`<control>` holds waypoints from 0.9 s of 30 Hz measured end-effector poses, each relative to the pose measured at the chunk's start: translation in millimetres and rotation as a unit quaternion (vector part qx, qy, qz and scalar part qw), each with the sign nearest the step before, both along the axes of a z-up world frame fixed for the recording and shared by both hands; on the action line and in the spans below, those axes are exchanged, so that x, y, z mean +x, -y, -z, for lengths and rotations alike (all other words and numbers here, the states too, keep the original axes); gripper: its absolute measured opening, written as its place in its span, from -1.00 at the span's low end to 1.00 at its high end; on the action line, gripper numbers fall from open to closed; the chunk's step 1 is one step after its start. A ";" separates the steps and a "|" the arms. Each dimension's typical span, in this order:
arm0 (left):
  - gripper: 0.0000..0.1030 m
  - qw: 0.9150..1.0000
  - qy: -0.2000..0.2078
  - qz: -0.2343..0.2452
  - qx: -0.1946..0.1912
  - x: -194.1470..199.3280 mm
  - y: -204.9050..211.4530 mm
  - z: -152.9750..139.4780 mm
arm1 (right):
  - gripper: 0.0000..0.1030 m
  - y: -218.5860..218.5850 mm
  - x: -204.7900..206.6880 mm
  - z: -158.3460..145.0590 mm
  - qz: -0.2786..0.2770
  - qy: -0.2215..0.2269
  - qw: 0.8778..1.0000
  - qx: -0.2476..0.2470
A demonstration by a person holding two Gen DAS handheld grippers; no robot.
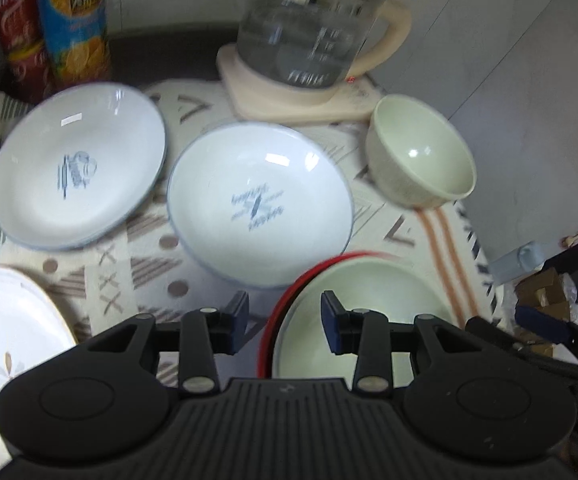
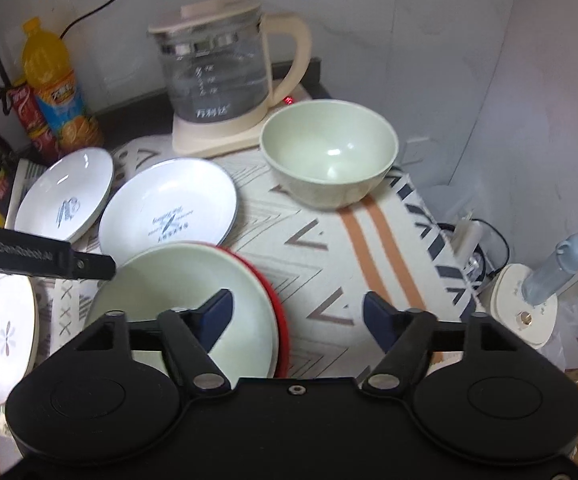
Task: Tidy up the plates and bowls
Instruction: 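Move both grippers to the rim of the small pale green bowl by the kettle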
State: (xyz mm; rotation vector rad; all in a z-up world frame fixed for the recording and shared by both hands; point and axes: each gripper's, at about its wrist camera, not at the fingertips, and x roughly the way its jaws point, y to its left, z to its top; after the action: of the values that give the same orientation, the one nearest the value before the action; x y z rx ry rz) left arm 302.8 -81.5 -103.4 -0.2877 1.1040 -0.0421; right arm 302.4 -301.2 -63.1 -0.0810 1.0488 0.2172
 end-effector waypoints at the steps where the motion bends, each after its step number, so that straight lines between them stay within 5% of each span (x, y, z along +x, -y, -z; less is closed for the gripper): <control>1: -0.21 1.000 0.008 0.000 0.004 1.0 1.3 -3.8 | 0.50 1.4 0.2 -1.1 0.002 0.005 1.000 0.001; 7: 0.11 1.000 0.029 0.006 -0.004 10.0 5.2 -15.9 | 0.76 11.0 4.1 -2.1 0.005 0.004 1.000 0.031; 13: 0.32 0.999 0.035 0.014 -0.018 27.5 16.3 -21.2 | 0.80 28.5 17.3 -2.1 0.017 0.003 0.999 0.050; 27: 0.35 0.999 0.034 0.033 -0.025 83.3 55.2 -18.1 | 0.80 50.0 65.5 4.5 0.016 0.002 0.998 0.065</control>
State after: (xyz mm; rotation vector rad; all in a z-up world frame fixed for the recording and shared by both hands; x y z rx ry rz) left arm 386.1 -136.7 -85.3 -0.2919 1.0453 -0.1368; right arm 367.9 -351.2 -67.6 0.0535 1.0293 0.2551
